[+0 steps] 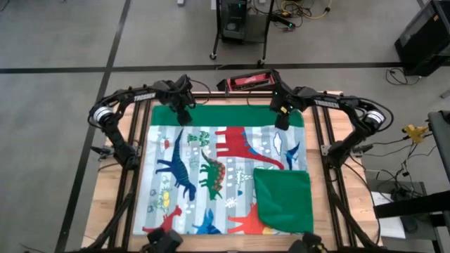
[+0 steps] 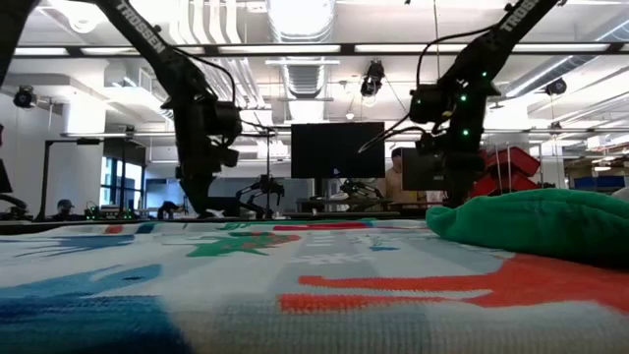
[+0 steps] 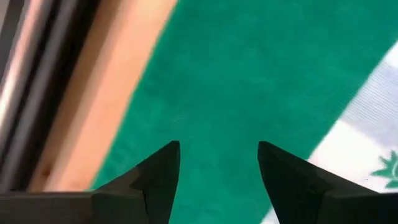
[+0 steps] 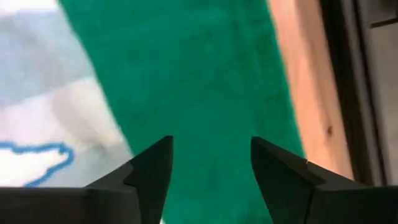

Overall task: Roll towel
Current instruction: Fold the green microfiber towel

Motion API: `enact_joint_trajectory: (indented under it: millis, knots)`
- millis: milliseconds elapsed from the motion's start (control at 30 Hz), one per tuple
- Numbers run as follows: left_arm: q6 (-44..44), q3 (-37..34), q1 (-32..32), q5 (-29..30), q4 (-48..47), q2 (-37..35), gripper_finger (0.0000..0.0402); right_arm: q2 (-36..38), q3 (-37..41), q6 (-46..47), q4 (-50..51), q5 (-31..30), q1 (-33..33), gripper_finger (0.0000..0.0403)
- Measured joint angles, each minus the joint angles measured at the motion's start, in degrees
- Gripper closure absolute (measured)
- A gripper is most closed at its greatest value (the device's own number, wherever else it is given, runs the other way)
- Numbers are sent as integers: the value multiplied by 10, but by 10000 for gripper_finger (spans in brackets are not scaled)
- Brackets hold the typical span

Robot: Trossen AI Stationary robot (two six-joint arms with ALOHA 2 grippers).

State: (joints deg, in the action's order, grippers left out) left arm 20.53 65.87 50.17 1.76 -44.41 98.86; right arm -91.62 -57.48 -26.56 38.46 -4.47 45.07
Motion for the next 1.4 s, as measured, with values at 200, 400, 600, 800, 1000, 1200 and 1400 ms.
enact_joint_trajectory:
  millis: [200,400,600,800,1000,1200,1400]
  knots:
    - [-13,63,60,23,-80,37,209,-27,-61,-1,48,5,18,176]
    - [-21,84,87,80,-98,87,198,-46,-78,-1,68,44,32,166]
    - [-16,96,88,93,-108,143,189,-51,-62,-15,73,46,32,159]
    - [-27,98,94,92,-116,173,189,-49,-59,-25,80,48,38,151]
    - [-30,97,95,73,-116,175,199,-72,-59,-40,52,52,56,159]
    - [-31,94,94,53,-119,175,264,-85,-59,-48,3,56,83,175]
    - [-31,92,93,43,-121,175,332,-117,-59,-53,-6,60,120,166]
